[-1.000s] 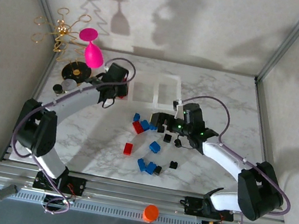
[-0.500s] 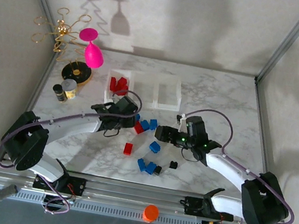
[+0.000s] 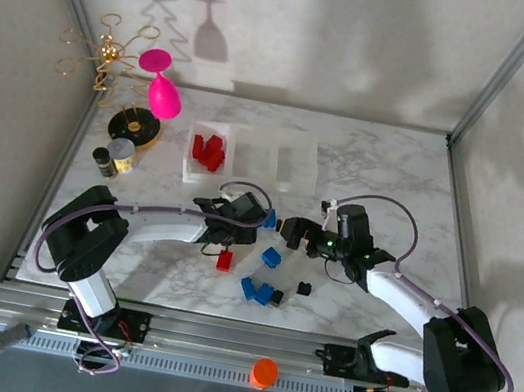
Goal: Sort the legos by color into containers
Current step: Pick up the legos from the center of the table.
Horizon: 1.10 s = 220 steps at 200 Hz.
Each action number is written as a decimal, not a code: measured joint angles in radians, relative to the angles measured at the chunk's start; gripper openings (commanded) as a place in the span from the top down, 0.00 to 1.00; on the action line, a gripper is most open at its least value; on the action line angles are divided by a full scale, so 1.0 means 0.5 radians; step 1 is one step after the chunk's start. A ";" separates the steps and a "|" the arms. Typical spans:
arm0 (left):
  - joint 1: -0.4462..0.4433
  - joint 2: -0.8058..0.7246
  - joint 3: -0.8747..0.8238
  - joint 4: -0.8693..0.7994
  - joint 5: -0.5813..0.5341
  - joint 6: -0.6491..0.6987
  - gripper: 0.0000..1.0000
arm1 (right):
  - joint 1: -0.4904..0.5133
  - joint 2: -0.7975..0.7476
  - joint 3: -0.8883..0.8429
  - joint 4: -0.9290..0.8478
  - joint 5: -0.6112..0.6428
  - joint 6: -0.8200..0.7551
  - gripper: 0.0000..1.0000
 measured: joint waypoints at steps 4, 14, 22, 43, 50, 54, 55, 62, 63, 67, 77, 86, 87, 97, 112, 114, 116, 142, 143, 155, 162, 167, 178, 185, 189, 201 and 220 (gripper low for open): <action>-0.001 0.012 0.008 0.008 0.001 0.002 0.31 | -0.004 0.000 0.000 0.003 -0.002 0.000 0.01; -0.003 0.038 0.025 0.024 0.002 0.013 0.30 | -0.016 0.000 0.000 0.010 -0.005 0.001 0.01; -0.005 0.062 0.043 0.031 0.007 0.021 0.29 | -0.025 0.000 0.000 0.014 -0.005 0.001 0.01; -0.008 0.148 0.104 0.034 0.005 0.040 0.28 | -0.040 -0.003 0.000 0.014 -0.005 0.000 0.01; -0.008 0.174 0.118 0.035 0.005 0.045 0.28 | -0.044 -0.007 0.000 0.014 -0.005 0.000 0.01; -0.008 0.187 0.124 0.036 0.004 0.046 0.28 | -0.046 -0.009 0.000 0.014 -0.006 0.000 0.01; -0.008 0.188 0.124 0.036 0.003 0.046 0.28 | -0.047 -0.011 0.000 0.014 -0.006 0.000 0.01; -0.008 0.210 0.136 0.033 -0.002 0.053 0.28 | -0.050 -0.017 0.000 0.014 -0.005 0.000 0.01; -0.008 0.212 0.137 0.033 -0.002 0.052 0.28 | -0.051 -0.018 0.000 0.014 -0.005 0.000 0.01; -0.008 0.225 0.144 0.034 -0.004 0.054 0.28 | -0.053 -0.022 0.000 0.013 -0.005 0.000 0.01; -0.008 0.255 0.166 0.031 -0.018 0.060 0.27 | -0.058 -0.033 0.000 0.014 -0.005 -0.001 0.01; -0.008 0.285 0.188 0.030 -0.034 0.068 0.28 | -0.061 -0.042 0.000 0.014 -0.005 -0.001 0.01; -0.008 0.288 0.190 0.031 -0.035 0.067 0.28 | -0.061 -0.042 0.000 0.014 -0.005 -0.001 0.01; -0.008 0.307 0.201 0.034 -0.056 0.071 0.28 | -0.063 -0.047 0.000 0.014 -0.005 -0.001 0.01; -0.008 0.323 0.208 0.034 -0.080 0.079 0.29 | -0.066 -0.048 0.000 0.014 -0.005 -0.001 0.01; -0.008 0.327 0.209 0.034 -0.085 0.079 0.29 | -0.066 -0.048 0.000 0.014 -0.005 -0.001 0.01; -0.008 0.330 0.212 0.034 -0.092 0.082 0.29 | -0.068 -0.048 0.000 0.014 -0.005 -0.001 0.01; -0.008 0.384 0.246 0.026 -0.169 0.082 0.36 | -0.072 -0.048 0.000 0.014 -0.006 -0.001 0.01; -0.008 0.384 0.246 0.026 -0.169 0.082 0.36 | -0.072 -0.048 0.000 0.014 -0.006 -0.001 0.01; -0.008 0.384 0.246 0.027 -0.194 0.082 0.39 | -0.075 -0.048 0.000 0.014 -0.007 -0.001 0.01; -0.007 0.384 0.245 0.027 -0.207 0.082 0.40 | -0.076 -0.048 0.000 0.014 -0.008 -0.002 0.01; -0.007 0.384 0.245 0.026 -0.216 0.082 0.40 | -0.077 -0.048 0.000 0.014 -0.014 -0.002 0.01; -0.003 0.384 0.244 0.026 -0.228 0.082 0.43 | -0.079 -0.048 0.000 0.014 -0.020 -0.002 0.01; -0.003 0.384 0.238 0.029 -0.231 0.082 0.44 | -0.079 -0.048 0.000 0.014 -0.021 -0.002 0.01; -0.003 0.384 0.233 0.032 -0.236 0.082 0.45 | -0.079 -0.048 0.000 0.014 -0.022 -0.002 0.01; -0.003 0.383 0.208 0.037 -0.256 0.082 0.48 | -0.079 -0.047 0.000 0.014 -0.036 -0.002 0.01; -0.003 0.360 0.173 0.058 -0.273 0.082 0.51 | -0.079 -0.042 0.000 0.014 -0.043 -0.002 0.01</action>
